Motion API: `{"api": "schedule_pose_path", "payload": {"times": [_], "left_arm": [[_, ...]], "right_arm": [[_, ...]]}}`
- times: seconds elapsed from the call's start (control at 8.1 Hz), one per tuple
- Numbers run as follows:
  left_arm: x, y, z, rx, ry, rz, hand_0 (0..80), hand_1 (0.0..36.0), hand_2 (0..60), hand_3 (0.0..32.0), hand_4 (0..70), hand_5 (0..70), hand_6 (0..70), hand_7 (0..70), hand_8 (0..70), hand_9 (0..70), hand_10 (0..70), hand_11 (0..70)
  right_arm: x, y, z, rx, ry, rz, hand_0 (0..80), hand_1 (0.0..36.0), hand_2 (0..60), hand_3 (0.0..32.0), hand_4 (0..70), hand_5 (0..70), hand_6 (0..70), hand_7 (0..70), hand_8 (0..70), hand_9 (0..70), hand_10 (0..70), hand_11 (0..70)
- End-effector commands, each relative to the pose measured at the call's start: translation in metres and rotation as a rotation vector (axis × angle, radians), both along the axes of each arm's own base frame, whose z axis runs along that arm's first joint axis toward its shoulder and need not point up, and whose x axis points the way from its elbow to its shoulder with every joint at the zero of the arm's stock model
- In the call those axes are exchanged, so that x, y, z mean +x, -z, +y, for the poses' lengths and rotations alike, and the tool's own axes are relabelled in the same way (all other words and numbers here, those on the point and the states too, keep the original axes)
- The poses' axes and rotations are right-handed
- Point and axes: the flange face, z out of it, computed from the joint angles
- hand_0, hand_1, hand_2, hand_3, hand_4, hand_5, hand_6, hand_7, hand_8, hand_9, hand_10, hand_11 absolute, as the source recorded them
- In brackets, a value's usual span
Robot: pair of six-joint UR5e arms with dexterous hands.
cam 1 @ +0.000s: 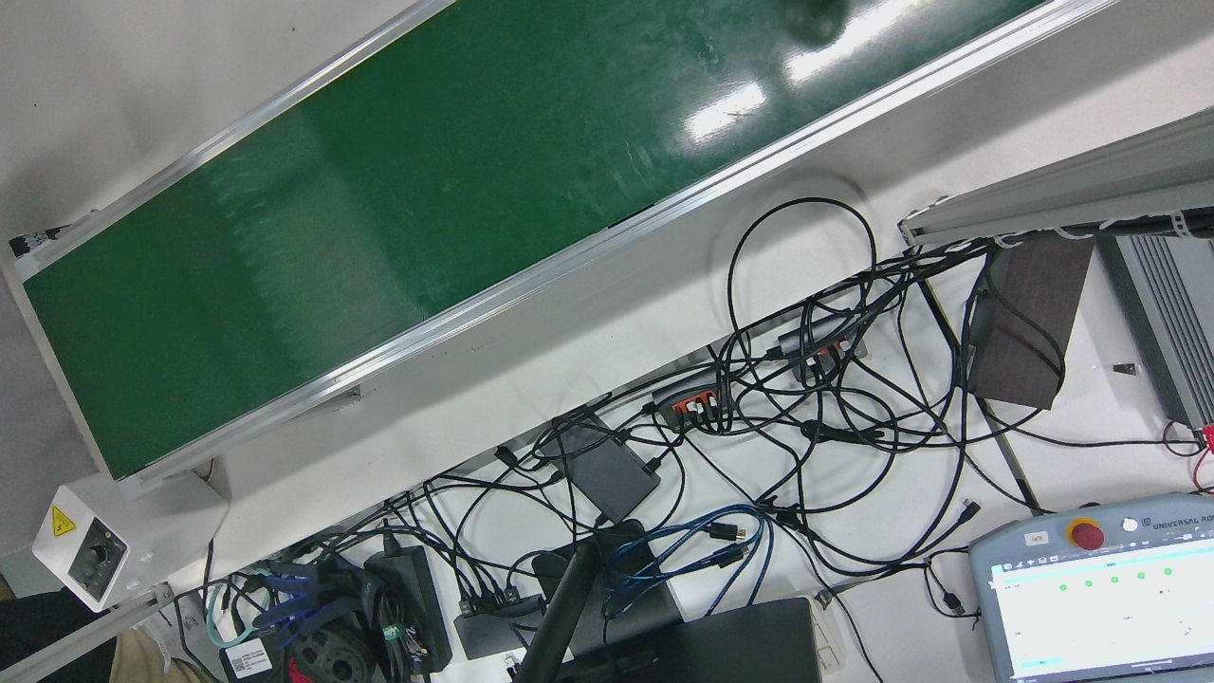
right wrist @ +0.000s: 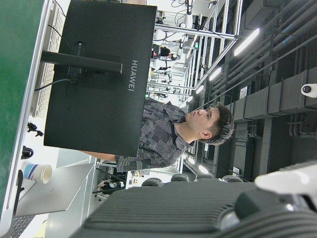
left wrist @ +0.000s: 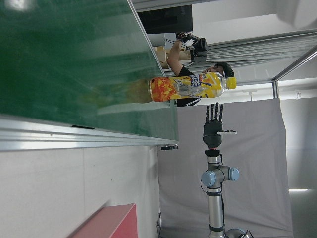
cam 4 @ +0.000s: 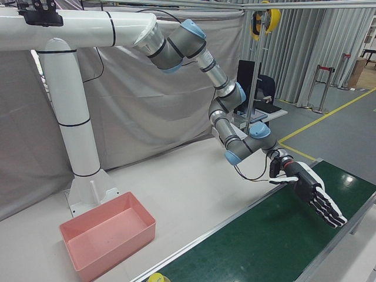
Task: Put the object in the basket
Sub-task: 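Move the left hand along the conveyor toward the approaching juice bottle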
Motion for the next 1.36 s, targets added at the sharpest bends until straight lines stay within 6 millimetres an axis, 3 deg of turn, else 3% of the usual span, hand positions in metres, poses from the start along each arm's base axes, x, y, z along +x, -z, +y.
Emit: {"api": "schedule_pose_path", "payload": {"times": [0.0,0.37,0.86,1.11,1.23], "left_arm": [[0.002,0.001,-0.001,0.002,-0.001,-0.003,57.3,9.5,0.0,0.0,0.0,6.9,0.0,0.0,0.0,0.0,0.0,0.0],[0.002,0.006,-0.003,0.025,0.009,-0.01,56.9,8.9,0.0,0.0,0.0,3.0,0.0,0.0,0.0,0.0,0.0,0.0],[0.014,0.057,-0.027,0.061,0.021,-0.041,57.4,9.1,0.0,0.6,0.0,4.2,0.0,0.0,0.0,0.0,0.0,0.0],[0.043,0.055,-0.022,0.059,-0.024,-0.044,57.5,9.0,0.0,0.2,0.0,3.3,0.0,0.0,0.0,0.0,0.0,0.0],[0.047,0.056,-0.021,0.062,-0.03,-0.044,57.1,8.9,0.0,0.0,0.0,4.7,0.0,0.0,0.0,0.0,0.0,0.0]], "right_arm": [[0.0,0.0,0.0,0.0,0.0,0.001,0.0,0.0,0.0,0.0,0.0,0.0,0.0,0.0,0.0,0.0,0.0,0.0],[0.0,0.0,0.0,0.0,0.0,0.0,0.0,0.0,0.0,0.0,0.0,0.0,0.0,0.0,0.0,0.0,0.0,0.0],[0.0,0.001,0.0,0.002,0.0,0.0,0.0,0.0,0.0,0.0,0.0,0.0,0.0,0.0,0.0,0.0,0.0,0.0],[0.0,0.001,0.0,0.002,0.0,0.001,0.0,0.0,0.0,0.0,0.0,0.0,0.0,0.0,0.0,0.0,0.0,0.0],[0.0,0.001,0.0,0.002,0.0,0.0,0.0,0.0,0.0,0.0,0.0,0.0,0.0,0.0,0.0,0.0,0.0,0.0]]}}
